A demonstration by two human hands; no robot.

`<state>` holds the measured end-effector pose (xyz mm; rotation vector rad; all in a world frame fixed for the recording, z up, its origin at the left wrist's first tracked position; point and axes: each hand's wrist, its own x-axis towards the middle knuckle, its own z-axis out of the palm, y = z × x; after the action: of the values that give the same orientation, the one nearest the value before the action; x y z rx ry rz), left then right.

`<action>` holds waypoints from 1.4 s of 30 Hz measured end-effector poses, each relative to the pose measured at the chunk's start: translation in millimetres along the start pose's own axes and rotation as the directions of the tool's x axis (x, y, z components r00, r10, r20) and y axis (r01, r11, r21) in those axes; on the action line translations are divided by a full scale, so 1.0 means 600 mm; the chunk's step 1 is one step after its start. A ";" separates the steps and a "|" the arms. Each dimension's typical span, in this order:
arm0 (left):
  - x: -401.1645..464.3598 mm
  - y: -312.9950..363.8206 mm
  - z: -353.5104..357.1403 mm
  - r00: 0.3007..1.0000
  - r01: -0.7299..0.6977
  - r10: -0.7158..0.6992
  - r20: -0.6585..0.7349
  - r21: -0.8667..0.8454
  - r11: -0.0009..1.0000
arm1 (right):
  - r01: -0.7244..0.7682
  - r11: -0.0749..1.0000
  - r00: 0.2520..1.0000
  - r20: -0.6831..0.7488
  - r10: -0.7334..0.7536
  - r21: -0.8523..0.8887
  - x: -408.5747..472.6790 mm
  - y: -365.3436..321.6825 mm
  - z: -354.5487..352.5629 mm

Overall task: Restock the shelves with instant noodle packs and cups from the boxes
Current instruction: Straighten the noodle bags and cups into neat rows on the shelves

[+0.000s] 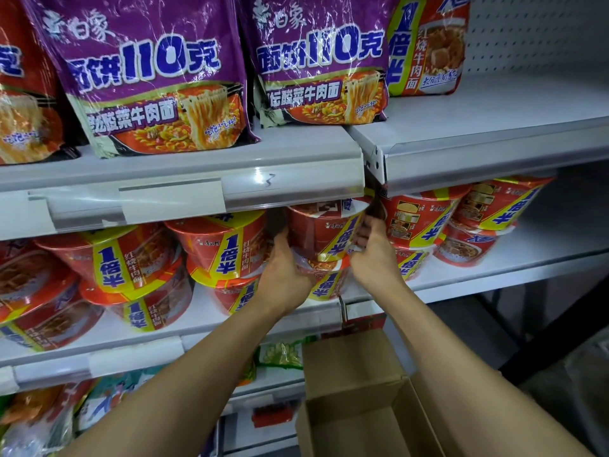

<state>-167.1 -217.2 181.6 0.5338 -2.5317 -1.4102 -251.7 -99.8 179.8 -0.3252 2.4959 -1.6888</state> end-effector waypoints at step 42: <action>0.022 0.101 0.173 0.967 0.038 0.009 0.256 -0.176 0.984 | -0.133 0.990 0.980 -0.142 0.137 0.039 0.028 0.096 -0.197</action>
<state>-227.6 -112.4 178.3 0.3589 -2.5555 -1.7969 -299.2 23.4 171.2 -0.0298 2.5243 -1.7501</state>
